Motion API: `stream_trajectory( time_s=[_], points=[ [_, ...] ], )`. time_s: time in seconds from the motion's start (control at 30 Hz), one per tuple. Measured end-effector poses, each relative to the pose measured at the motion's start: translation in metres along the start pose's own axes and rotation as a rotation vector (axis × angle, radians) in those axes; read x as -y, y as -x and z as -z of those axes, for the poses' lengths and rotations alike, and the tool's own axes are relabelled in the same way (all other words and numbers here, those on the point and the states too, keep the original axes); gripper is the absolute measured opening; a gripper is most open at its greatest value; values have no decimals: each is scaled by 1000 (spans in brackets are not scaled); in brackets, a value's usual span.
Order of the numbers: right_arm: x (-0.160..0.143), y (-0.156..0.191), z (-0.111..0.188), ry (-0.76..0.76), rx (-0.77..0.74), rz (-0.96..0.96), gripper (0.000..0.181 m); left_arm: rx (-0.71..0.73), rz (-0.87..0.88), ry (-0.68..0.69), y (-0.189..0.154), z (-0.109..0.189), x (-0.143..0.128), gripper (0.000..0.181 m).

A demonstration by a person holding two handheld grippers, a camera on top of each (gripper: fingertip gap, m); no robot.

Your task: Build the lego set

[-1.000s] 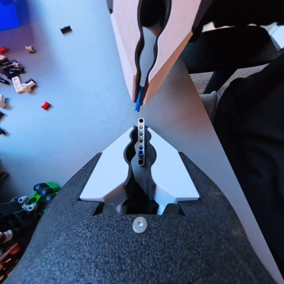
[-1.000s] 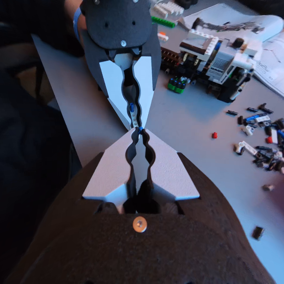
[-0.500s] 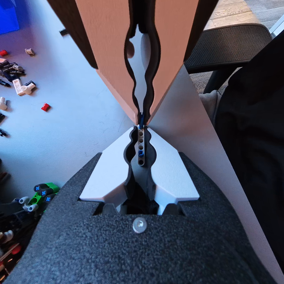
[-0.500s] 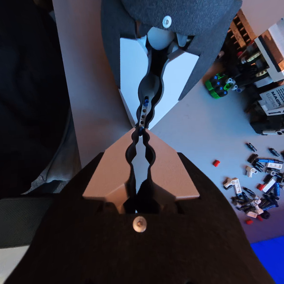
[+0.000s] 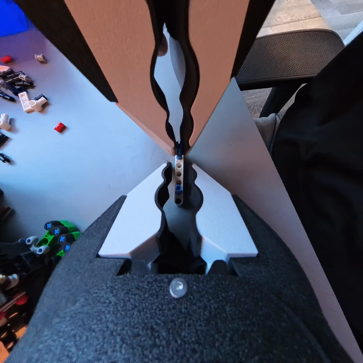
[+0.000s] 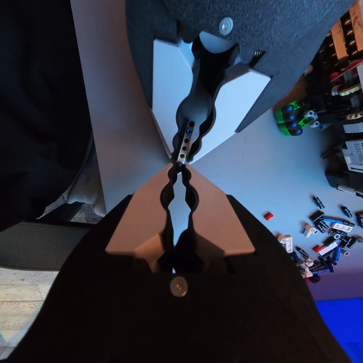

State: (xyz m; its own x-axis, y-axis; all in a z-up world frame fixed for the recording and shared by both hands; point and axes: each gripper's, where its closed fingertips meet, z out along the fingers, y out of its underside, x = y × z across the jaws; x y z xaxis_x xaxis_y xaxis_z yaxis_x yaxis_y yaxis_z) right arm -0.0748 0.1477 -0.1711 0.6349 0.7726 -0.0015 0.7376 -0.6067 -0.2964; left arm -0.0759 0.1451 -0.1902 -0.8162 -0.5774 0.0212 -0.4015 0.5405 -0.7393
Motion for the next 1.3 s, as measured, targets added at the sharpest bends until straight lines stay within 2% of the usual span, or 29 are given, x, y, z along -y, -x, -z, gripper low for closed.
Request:
stream_trajectory(
  time_s=[0.07,0.17,0.8,0.97,1.07,1.17,1.3],
  points=[
    [1,-1,0,6,2,2,3,2,7,0,0,3,-2,17],
    [2,-1,-1,12,13,3,3,0,2,2,0,5,-5,6],
    [0,-2,-7,46,-77,100,3,-3,17,4,1,4,-5,7],
    [-1,-2,-7,42,-61,80,3,-4,10,2,0,5,-5,7],
    [0,-2,-6,-2,-42,21,4,-2,8,2,0,4,-5,7],
    [1,-3,-4,-53,-88,13,6,-3,9,2,0,4,-5,6],
    [6,-2,3,-204,-140,-64,9,23,-12,2,1,4,-5,6]
  ],
)
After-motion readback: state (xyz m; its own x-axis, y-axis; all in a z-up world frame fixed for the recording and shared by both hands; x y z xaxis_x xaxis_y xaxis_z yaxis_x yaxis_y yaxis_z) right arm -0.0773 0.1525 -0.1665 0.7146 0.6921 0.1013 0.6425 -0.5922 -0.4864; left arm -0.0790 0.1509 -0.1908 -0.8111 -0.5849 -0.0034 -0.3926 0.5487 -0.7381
